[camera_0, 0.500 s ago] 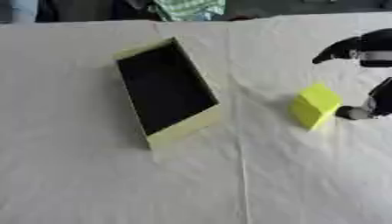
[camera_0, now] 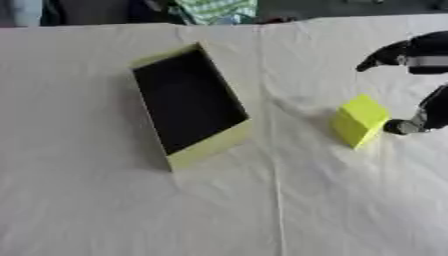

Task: Pick up objects on the table and place them in the box.

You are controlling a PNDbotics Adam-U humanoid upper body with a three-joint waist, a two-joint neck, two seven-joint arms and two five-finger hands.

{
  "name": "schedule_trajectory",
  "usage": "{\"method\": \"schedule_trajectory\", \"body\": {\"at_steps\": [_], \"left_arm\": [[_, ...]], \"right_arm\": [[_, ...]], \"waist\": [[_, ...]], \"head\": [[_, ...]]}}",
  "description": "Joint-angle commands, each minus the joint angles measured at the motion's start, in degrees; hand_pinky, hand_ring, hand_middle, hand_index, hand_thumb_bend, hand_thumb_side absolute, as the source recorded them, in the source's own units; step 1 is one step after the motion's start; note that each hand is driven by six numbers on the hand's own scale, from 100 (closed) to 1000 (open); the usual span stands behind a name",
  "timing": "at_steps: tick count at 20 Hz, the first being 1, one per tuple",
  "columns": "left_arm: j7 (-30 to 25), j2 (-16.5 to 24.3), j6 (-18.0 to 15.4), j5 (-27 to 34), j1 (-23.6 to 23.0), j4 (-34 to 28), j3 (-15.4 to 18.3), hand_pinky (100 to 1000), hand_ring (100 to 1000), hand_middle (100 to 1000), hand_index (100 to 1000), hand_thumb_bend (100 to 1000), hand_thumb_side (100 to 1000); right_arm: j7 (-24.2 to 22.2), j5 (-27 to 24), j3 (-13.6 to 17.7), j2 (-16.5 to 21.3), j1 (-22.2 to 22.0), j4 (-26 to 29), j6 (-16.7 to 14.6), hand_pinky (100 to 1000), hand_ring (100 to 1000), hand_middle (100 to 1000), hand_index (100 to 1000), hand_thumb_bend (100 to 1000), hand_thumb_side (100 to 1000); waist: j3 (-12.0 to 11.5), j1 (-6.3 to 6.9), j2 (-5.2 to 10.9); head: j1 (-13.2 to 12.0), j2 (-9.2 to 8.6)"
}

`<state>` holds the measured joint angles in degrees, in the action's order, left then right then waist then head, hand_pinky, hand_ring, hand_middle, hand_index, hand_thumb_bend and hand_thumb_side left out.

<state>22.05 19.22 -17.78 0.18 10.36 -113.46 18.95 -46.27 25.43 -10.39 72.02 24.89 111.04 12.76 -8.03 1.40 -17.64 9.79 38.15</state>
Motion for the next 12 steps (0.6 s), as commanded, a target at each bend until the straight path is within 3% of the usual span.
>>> {"method": "schedule_trajectory", "body": {"at_steps": [1,12], "left_arm": [[-0.20,1.96,-0.08,0.04,0.34,-1.14,0.10,655,570,555,706,100,766],[-0.54,1.50,-0.08,0.36,0.24,-1.14,0.01,654,570,556,706,100,763]], "right_arm": [[-0.14,0.62,0.28,1.52,1.16,-0.79,-0.38,947,1000,1000,1000,411,276],[-1.87,2.15,-2.94,-0.10,4.41,-6.82,-2.68,950,1000,1000,1000,429,283]], "waist": [[-0.09,-0.70,1.82],[-0.61,-0.06,0.65]], "head": [[0.23,-0.56],[1.15,-1.58]]}}
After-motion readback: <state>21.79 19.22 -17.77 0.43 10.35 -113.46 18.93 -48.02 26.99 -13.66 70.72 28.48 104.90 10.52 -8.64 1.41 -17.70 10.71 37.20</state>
